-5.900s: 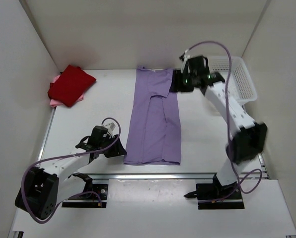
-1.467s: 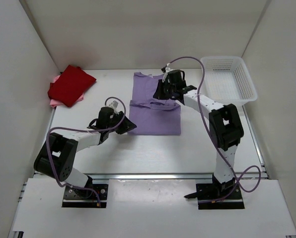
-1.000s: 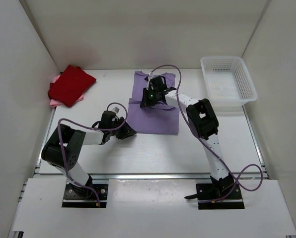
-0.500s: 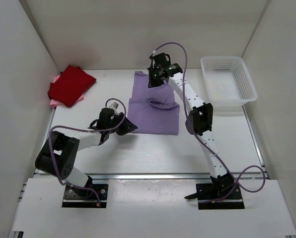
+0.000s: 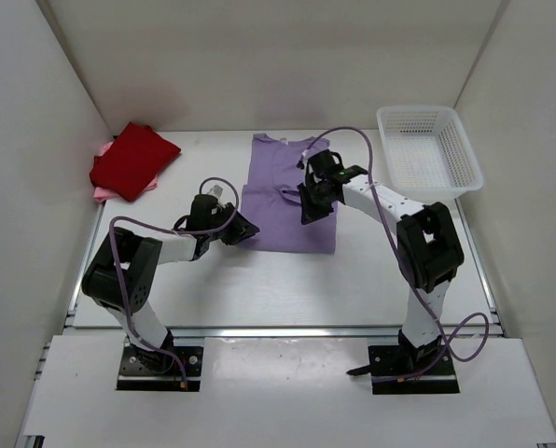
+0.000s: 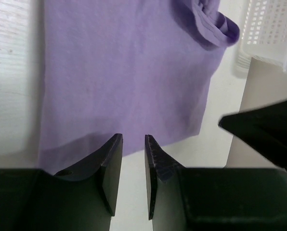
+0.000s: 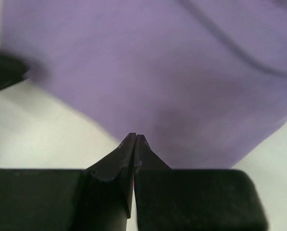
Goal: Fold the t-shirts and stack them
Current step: Fold the folded rectangular tshirt in 1/3 of the way
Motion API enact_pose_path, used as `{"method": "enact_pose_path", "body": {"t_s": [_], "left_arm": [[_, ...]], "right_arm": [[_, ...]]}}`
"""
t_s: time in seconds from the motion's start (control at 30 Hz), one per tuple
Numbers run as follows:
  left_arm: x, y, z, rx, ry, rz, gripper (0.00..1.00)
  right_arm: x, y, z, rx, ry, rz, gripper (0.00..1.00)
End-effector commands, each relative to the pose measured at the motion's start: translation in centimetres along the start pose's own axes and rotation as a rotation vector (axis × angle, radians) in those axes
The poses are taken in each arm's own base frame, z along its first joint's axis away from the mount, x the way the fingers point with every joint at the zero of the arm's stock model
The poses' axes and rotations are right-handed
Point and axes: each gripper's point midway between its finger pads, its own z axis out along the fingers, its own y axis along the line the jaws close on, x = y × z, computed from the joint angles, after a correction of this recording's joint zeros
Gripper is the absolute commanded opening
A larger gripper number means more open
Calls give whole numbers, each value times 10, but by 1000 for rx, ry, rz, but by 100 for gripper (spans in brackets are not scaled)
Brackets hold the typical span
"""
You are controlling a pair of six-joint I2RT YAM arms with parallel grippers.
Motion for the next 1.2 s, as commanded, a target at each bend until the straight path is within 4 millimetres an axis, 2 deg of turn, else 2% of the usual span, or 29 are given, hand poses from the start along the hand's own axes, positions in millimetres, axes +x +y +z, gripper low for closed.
{"method": "enact_pose_path", "body": {"t_s": [0.0,0.1,0.23,0.27,0.3,0.4,0.57,0.6,0.63,0.73,0.77,0.83,0.87,0.93,0.97,1.03,1.1,1.13,1.17], "left_arm": [[-13,-3,5,18,-29,-11,35],[-11,14,10,-12,-17,-45,35],[-5,27,10,-34,-1,-60,35],[-3,30,9,-41,0,-56,35],[-4,31,10,-48,-4,-52,35],[1,39,9,-73,6,-54,35],[-3,40,4,-89,-4,-41,34],[-6,34,1,-74,-14,-40,34],[-6,26,-2,-61,-17,-27,34],[-18,5,-13,-56,-69,47,36],[-20,8,-16,-77,-83,54,37],[-22,-3,-26,-46,-103,68,37],[-28,-6,-28,-38,-122,61,37],[-28,-7,-31,-31,-122,57,38],[-26,-3,-29,-36,-111,48,37],[-22,1,-29,-31,-91,34,37],[-19,4,-27,-35,-85,32,37],[-17,5,-27,-40,-78,31,36],[-16,10,-27,-53,-78,23,36]], "right_arm": [[-32,-13,27,-99,-151,37,0],[-37,-45,53,-104,-186,124,0],[-63,-69,66,-124,-256,165,0],[-70,-80,70,-114,-264,184,0],[-71,-83,75,-112,-265,189,0],[-93,-103,78,-108,-310,243,0],[-128,-125,74,-171,-387,314,0],[-138,-130,73,-164,-401,319,0],[-139,-134,71,-159,-393,329,0],[-157,-124,43,-152,-458,283,0],[-162,-118,23,-141,-489,267,0],[-155,-90,-6,-131,-518,207,0],[-151,-85,-9,-126,-527,199,0],[-118,-63,-3,-148,-478,190,0],[-109,-55,4,-163,-464,185,0],[-101,-43,13,-191,-448,164,0],[-93,-44,33,-220,-401,185,0],[-92,-43,40,-244,-380,190,0],[-101,-42,39,-267,-393,189,0]]}}
